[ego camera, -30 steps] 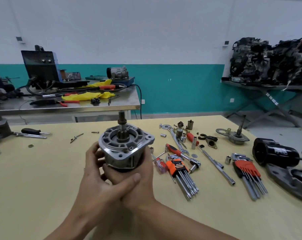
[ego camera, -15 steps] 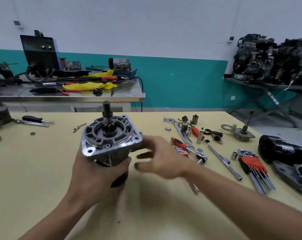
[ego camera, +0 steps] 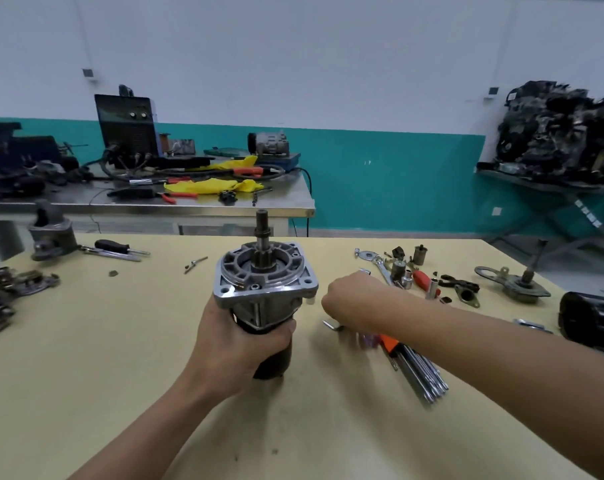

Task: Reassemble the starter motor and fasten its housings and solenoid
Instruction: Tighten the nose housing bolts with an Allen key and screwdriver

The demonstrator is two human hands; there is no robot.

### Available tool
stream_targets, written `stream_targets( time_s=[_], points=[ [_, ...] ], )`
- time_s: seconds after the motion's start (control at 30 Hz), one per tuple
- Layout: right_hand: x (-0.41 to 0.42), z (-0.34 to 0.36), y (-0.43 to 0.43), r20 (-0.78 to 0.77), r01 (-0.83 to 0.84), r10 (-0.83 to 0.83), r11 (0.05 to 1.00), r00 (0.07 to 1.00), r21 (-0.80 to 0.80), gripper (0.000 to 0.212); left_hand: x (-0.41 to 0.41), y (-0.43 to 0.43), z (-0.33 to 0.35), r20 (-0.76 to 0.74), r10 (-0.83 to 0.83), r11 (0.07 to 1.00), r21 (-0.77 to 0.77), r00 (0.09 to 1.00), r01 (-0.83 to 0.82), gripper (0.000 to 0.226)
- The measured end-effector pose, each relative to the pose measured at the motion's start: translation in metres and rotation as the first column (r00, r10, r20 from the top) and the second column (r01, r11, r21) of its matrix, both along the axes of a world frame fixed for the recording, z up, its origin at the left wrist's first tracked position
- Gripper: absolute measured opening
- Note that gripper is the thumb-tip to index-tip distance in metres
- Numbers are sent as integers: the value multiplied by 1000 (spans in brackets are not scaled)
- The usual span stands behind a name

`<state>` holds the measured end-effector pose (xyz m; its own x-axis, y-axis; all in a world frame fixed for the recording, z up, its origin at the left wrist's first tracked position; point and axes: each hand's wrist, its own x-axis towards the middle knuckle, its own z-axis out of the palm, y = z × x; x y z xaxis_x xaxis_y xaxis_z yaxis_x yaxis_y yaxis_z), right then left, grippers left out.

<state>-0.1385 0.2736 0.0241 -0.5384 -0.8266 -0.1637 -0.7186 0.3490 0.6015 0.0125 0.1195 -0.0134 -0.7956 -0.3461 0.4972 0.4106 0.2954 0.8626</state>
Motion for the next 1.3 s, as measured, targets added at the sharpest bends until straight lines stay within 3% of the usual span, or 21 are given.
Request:
stream_targets(
  time_s=[0.1, 0.2, 0.27, 0.33, 0.4, 0.47, 0.53, 0.6, 0.67, 0.73, 0.9, 1.1, 1.3],
  points=[
    [-5, 0, 1, -3, -104, 104, 994, 995, 31, 38, 1, 1, 0, -15, -9, 1000, -5, 1000, 9, 53],
    [-8, 4, 6, 101, -171, 171, 985, 980, -1, 16, 1, 0, -1, -37, -19, 999, -36, 999, 18, 54],
    [-12, 5, 13, 197, -178, 199, 977, 960, -117, 17, 1, 0, 0, -48, -29, 998, -51, 998, 26, 56],
    [-13, 7, 20, 269, -141, 253, 916, 929, -375, 20, 0, -1, -1, -55, -35, 998, -63, 998, 31, 56],
    [-9, 15, 26, 279, -68, 366, 703, 888, -708, 10, 0, -2, -2, -62, -36, 997, -67, 997, 32, 57],
    [-1, 28, 28, 243, 82, 494, 324, 835, -942, 8, -1, -2, -2, -74, -44, 997, -62, 996, 40, 56],
    [11, 50, 28, 210, 308, 656, -37, 725, -951, 17, -2, -1, -2, -81, -47, 997, -60, 996, 42, 54],
    [24, 74, 28, 114, 451, 803, -205, 585, -869, 25, -1, -1, 1, -73, -49, 997, -68, 996, 44, 53],
    [34, 91, 26, 64, 509, 885, -205, 461, -836, 30, 0, -1, 6, -64, -70, 993, -104, 995, 64, 49],
    [41, 97, 21, 57, 511, 915, -170, 400, -842, 29, 1, -1, 11, -57, -90, 988, -132, 994, 82, 46],
    [48, 98, 6, 139, 475, 903, -79, 407, -877, 12, 4, -5, 15, 9, -148, 977, -153, 989, 147, 44],
    [48, 97, 4, 241, 452, 898, 54, 368, -890, 16, 1, -18, 15, 126, -260, 952, -132, 957, 276, 54],
    [49, 99, 5, 278, 464, 912, 115, 301, -878, 12, -2, -24, 16, 143, -378, 912, -113, 915, 395, 59]
  ],
)
